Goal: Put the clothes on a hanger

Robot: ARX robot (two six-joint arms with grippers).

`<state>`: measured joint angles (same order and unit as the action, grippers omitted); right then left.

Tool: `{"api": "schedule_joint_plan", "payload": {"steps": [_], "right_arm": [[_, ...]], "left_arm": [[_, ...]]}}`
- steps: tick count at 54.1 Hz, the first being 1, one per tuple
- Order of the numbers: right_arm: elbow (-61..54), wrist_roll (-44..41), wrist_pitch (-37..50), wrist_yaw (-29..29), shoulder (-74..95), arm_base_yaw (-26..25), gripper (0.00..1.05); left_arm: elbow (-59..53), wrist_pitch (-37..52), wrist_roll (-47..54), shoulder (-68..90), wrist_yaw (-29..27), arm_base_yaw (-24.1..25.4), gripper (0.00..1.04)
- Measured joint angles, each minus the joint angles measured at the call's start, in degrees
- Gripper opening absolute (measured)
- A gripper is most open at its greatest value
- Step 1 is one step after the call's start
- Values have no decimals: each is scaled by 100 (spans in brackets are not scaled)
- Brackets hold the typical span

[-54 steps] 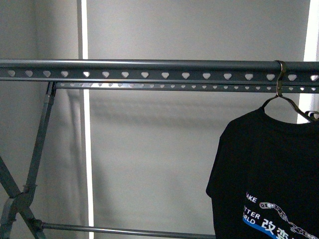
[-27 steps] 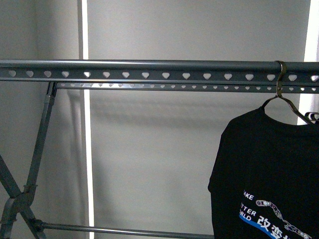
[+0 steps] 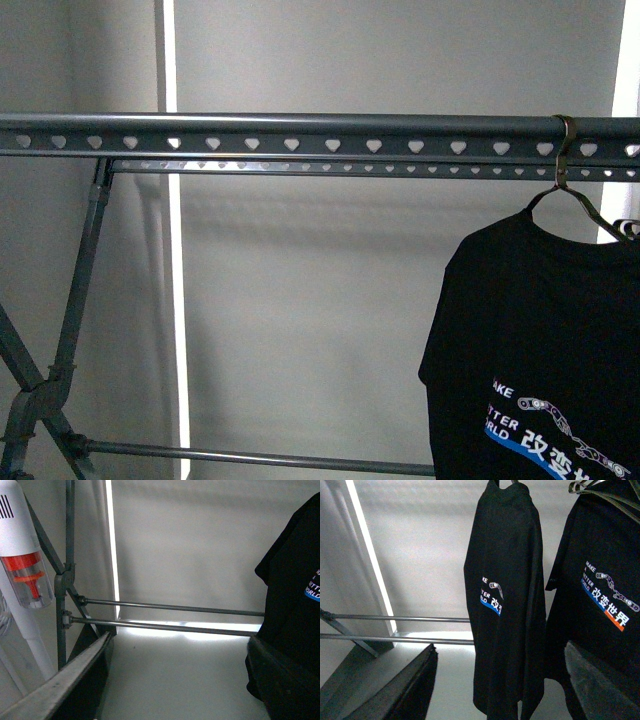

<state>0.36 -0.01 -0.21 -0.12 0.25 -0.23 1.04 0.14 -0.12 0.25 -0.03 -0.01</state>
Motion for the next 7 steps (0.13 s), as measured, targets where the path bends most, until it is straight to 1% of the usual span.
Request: {"api": "schedule_joint_plan", "payload": {"steps": [2,5,7], "right_arm": [[0,0,0,0,0,0,84],[0,0,0,0,0,0,95],[0,2,0,0,0,0,99]], "left_arm": [[0,0,0,0,0,0,91],[0,0,4,0,0,0,100],[0,0,2,0,0,0,99]]}}
